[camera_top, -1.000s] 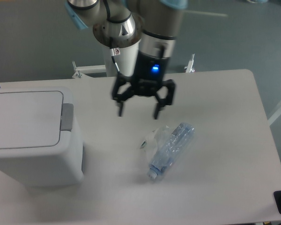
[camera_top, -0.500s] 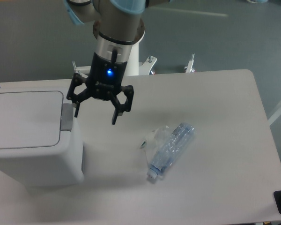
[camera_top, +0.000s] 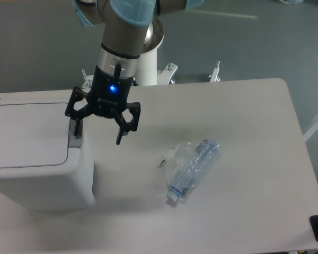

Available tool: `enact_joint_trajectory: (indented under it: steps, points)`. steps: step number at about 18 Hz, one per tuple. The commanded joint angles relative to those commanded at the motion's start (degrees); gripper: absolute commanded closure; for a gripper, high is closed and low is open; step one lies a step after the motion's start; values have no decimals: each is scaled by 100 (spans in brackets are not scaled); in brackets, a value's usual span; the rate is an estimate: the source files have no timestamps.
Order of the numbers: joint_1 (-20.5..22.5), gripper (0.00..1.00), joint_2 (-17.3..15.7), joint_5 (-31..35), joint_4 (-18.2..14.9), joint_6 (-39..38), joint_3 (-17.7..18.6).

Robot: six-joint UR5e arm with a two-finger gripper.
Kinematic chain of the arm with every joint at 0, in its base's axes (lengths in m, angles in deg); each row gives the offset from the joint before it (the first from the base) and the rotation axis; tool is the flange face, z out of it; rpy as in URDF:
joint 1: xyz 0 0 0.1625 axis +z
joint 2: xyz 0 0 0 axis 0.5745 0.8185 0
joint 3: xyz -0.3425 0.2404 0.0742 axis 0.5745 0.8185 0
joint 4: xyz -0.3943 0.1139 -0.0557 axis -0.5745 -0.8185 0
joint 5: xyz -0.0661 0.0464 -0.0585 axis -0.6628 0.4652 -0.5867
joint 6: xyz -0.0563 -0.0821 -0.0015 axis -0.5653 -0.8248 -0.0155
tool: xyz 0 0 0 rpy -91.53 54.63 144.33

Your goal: Open the trash can

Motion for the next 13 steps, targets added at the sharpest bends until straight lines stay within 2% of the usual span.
enact_joint_trajectory:
  steps: [7, 10, 13]
  points:
    - [9, 0, -9, 9, 0, -9, -35]
    - [17, 0, 9, 35, 9, 9, -158]
    - [341, 0, 87, 44, 35, 79, -281]
